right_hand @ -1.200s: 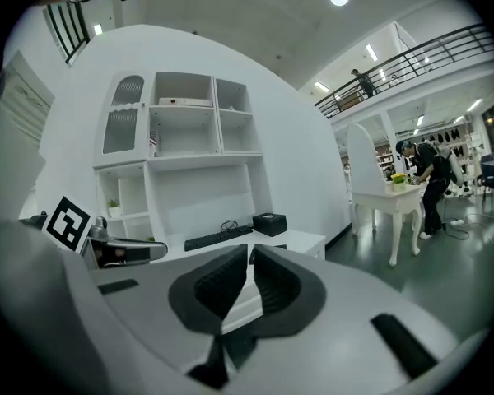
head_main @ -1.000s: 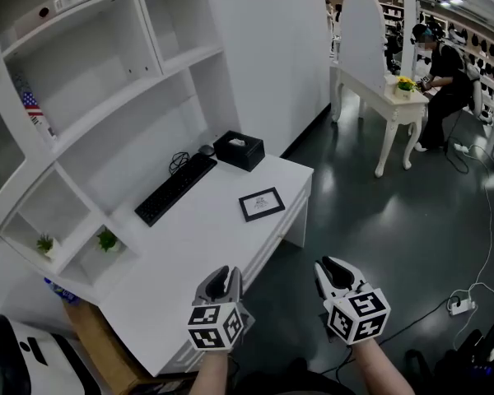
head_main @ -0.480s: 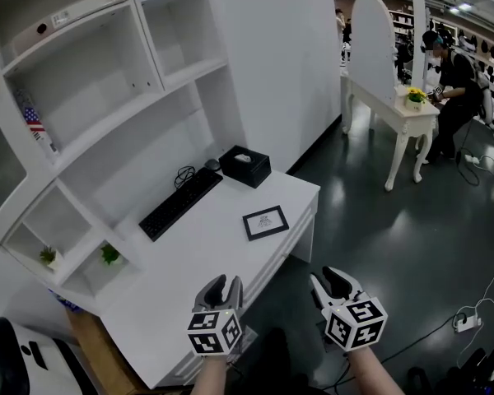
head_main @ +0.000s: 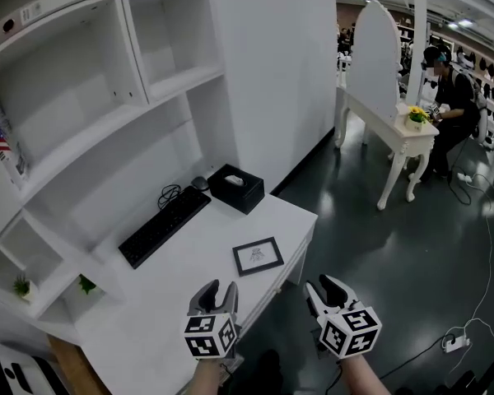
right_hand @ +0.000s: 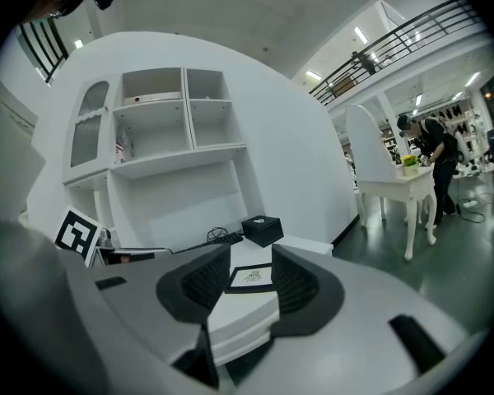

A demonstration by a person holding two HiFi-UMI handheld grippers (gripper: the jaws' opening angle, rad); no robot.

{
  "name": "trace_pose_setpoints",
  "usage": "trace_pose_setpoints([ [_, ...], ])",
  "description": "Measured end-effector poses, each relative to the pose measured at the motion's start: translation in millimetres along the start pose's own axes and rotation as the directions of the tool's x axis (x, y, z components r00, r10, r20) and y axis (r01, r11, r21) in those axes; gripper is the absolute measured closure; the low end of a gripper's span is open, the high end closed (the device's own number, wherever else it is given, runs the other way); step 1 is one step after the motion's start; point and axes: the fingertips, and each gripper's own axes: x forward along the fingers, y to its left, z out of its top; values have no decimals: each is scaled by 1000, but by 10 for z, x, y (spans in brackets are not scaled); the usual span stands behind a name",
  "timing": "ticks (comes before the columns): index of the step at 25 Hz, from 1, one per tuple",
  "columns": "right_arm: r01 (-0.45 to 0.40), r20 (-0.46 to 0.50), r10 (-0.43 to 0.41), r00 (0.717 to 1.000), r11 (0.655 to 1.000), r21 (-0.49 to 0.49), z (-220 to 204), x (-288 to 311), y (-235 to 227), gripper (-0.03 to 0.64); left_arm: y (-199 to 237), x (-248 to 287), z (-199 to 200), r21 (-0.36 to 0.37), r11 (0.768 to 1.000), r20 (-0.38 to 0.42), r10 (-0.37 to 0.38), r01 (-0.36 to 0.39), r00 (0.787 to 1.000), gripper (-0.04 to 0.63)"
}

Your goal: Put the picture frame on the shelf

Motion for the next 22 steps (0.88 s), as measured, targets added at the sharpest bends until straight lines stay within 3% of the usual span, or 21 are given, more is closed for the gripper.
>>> trace_pose_setpoints([
  [11,49,-43,-49,998,999,4,110,852,-328,477,347,860,209,3,1000,-35,-22,22,999,451],
  [22,41,-88,-41,995,999,-4,52,1286,-381,477,507,1214,223,3,1000,-60,-20,20,998,451],
])
